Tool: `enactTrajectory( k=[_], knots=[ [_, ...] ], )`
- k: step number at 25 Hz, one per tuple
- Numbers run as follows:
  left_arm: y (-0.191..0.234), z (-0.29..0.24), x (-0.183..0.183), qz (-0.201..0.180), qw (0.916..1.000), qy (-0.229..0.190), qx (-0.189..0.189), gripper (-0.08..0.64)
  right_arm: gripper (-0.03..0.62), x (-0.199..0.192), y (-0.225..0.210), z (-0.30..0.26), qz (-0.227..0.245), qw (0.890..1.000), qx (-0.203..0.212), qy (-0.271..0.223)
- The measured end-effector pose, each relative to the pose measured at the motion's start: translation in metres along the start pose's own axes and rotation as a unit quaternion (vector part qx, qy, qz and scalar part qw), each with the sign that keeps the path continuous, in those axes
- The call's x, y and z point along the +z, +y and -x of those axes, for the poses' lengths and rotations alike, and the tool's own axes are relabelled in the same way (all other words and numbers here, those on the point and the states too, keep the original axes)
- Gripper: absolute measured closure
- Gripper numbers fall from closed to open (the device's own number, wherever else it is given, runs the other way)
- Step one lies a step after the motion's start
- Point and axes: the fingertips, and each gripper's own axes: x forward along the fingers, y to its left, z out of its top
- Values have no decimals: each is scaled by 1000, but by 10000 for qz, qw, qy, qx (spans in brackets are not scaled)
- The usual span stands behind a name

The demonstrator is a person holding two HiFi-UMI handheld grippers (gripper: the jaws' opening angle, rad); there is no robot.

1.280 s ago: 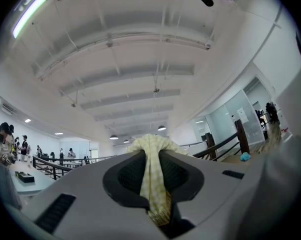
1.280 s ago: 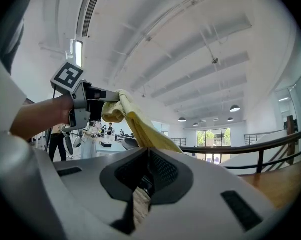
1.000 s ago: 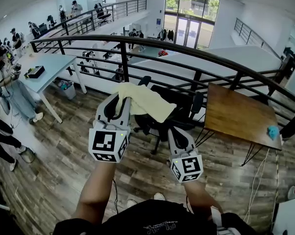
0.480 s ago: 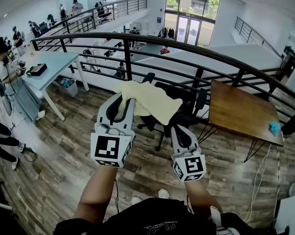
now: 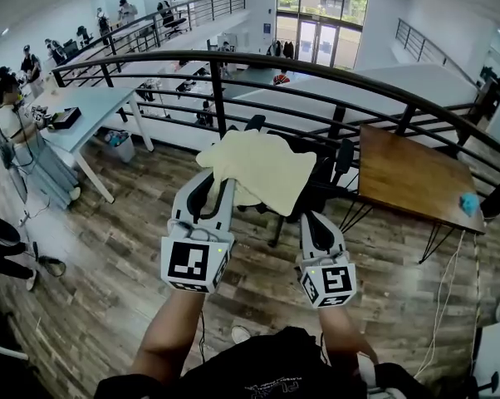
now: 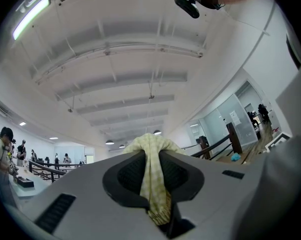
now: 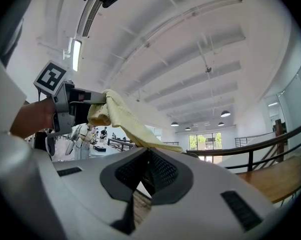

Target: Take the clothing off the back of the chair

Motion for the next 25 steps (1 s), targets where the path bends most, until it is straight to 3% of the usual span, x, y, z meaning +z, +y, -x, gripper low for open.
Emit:
enactTrajectory(
  k=[8,25],
  knots=[
    [-19,24,-16,206,9993,210,236,486,569,8,0,14,55,9996,275,-23],
    [-47,67,0,151,9980,230,567,486,569,9,-3,51,-15,9985,539,79]
  ],
)
